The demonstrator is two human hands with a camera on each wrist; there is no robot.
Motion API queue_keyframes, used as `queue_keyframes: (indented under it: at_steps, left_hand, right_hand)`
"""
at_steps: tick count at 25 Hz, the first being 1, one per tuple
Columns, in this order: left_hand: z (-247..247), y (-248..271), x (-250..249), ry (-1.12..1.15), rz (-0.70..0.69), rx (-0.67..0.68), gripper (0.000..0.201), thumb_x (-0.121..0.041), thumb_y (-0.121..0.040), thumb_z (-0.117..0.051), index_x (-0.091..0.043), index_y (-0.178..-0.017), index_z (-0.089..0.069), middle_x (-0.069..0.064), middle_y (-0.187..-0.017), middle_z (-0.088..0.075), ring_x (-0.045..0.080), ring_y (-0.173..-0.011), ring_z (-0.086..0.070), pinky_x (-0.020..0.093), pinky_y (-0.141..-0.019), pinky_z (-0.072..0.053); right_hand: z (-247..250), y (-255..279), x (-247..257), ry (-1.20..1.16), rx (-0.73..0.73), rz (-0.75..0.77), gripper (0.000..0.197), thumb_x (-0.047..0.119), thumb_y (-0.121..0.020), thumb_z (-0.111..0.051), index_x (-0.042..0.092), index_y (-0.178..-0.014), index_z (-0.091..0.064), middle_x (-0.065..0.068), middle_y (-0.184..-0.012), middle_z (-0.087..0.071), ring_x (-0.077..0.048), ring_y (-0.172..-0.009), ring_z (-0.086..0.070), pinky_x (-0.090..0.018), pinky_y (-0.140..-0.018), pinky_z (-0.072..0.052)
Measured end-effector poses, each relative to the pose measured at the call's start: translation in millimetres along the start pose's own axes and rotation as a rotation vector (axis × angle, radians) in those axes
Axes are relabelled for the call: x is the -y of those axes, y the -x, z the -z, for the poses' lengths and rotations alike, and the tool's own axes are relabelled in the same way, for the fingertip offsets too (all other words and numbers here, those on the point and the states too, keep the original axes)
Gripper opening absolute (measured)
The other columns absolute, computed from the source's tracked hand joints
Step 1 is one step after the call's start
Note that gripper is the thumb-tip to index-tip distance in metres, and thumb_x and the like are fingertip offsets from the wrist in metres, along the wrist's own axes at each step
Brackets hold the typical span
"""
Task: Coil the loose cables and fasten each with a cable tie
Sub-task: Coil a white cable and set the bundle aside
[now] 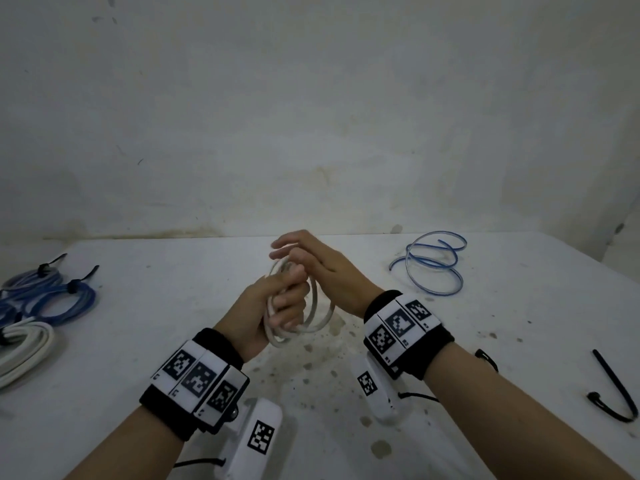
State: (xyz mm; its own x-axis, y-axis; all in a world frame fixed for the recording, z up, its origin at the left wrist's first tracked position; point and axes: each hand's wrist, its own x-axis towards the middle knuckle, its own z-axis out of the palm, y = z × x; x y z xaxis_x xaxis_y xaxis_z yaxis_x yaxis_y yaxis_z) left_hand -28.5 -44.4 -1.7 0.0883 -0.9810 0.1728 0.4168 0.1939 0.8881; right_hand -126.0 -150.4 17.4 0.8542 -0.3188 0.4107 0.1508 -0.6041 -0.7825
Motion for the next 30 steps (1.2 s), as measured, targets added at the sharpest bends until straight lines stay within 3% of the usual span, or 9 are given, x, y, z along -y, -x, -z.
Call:
queue_keyframes:
  at_steps: [4, 8, 11, 15, 17, 20, 23, 27, 30]
  left_hand:
    - [11.7, 1.4, 2.1, 0.438, 0.071, 0.321, 0.030, -0.021, -0.099, -0.034, -0.004, -0.085, -0.054, 0.000, -0.049, -0.037, 0.009, -0.034, -0.029, 0.022, -0.045, -0.032]
    - [23.7, 10.2, -4.5, 0.339, 0.085, 0.285, 0.032, -0.019, -0.098, -0.030, -0.005, -0.080, -0.053, -0.001, -0.047, -0.034, 0.009, -0.035, -0.024, 0.024, -0.050, -0.033]
    - [30.8, 19.0, -10.5, -0.142, 0.217, -0.036, 0.017, -0.016, -0.076, -0.061, -0.010, -0.066, -0.049, -0.007, -0.037, -0.032, 0.006, -0.033, -0.034, 0.021, -0.046, -0.046]
    - [18.7, 15.4, -5.9, -0.860, 0.069, -0.414, 0.016, 0.008, -0.080, -0.052, -0.004, -0.069, -0.052, 0.005, -0.051, -0.048, 0.015, -0.043, -0.053, 0.044, -0.067, -0.055]
    - [8.9, 10.1, -1.0, -1.011, 0.000, -0.466, 0.021, 0.005, -0.081, -0.050, -0.006, -0.064, -0.044, 0.008, -0.060, -0.044, 0.024, -0.051, -0.055, 0.039, -0.059, -0.052]
    - [1.8, 4.2, -0.1, -0.965, -0.059, -0.482, 0.024, 0.001, -0.084, -0.045, -0.007, -0.062, -0.040, 0.006, -0.059, -0.037, 0.011, -0.042, -0.044, 0.028, -0.046, -0.047]
    - [-11.6, 1.2, -0.7, -0.855, -0.087, -0.488, 0.032, -0.016, -0.093, -0.040, -0.013, -0.062, -0.045, 0.001, -0.056, -0.036, 0.011, -0.043, -0.035, 0.031, -0.049, -0.041]
    - [-15.0, -8.2, 0.4, -0.955, -0.322, -0.686, 0.047, -0.031, -0.098, -0.036, -0.020, -0.054, -0.047, -0.003, -0.047, -0.043, 0.008, -0.042, -0.038, 0.027, -0.050, -0.031]
    - [-15.3, -18.6, -0.2, -0.726, -0.327, -0.736, 0.045, -0.025, -0.098, -0.036, -0.016, -0.056, -0.047, -0.008, -0.038, -0.041, 0.005, -0.033, -0.032, 0.023, -0.044, -0.028]
  right_hand:
    - [-3.0, 8.0, 0.9, -0.122, 0.091, 0.009, 0.035, 0.031, -0.093, -0.037, 0.021, -0.123, -0.052, 0.004, -0.110, -0.061, -0.013, -0.105, -0.060, -0.023, -0.096, -0.044]
    - [-7.4, 11.7, 0.0, -0.085, 0.140, -0.021, 0.030, 0.008, -0.092, -0.053, 0.011, -0.122, -0.048, 0.001, -0.092, -0.055, -0.012, -0.072, -0.055, -0.021, -0.069, -0.048]
    - [-17.0, 16.2, -2.2, 0.137, 0.155, -0.038, 0.023, 0.008, -0.094, -0.050, 0.006, -0.116, -0.046, 0.002, -0.081, -0.051, -0.011, -0.065, -0.048, -0.024, -0.064, -0.042]
    - [-28.5, 11.6, 2.6, 0.595, 0.138, -0.079, 0.016, 0.014, -0.098, -0.039, 0.005, -0.109, -0.044, -0.009, -0.086, -0.052, -0.023, -0.071, -0.048, -0.030, -0.061, -0.036]
    - [-32.0, 9.3, 3.5, 0.865, 0.133, -0.105, 0.018, 0.009, -0.096, -0.036, 0.005, -0.113, -0.040, -0.006, -0.080, -0.044, -0.027, -0.070, -0.047, -0.030, -0.058, -0.033]
    - [-30.1, 9.0, 7.6, 1.113, 0.062, -0.132, 0.025, 0.006, -0.095, -0.031, 0.006, -0.120, -0.036, 0.002, -0.063, -0.027, -0.019, -0.051, -0.033, -0.027, -0.045, -0.018]
    - [-24.7, 8.8, 13.0, 1.207, -0.011, -0.127, 0.025, 0.009, -0.096, -0.031, 0.007, -0.121, -0.037, 0.004, -0.063, -0.034, -0.013, -0.046, -0.025, -0.026, -0.044, -0.013]
    - [-21.3, 19.7, 10.5, 0.884, -0.080, -0.044, 0.027, 0.019, -0.095, -0.043, 0.007, -0.120, -0.041, -0.006, -0.089, -0.056, -0.025, -0.062, -0.049, -0.028, -0.050, -0.028]
    - [-14.4, 22.7, 9.7, 0.675, -0.167, -0.068, 0.025, 0.015, -0.095, -0.043, 0.008, -0.120, -0.042, -0.006, -0.076, -0.052, -0.025, -0.061, -0.046, -0.031, -0.054, -0.030]
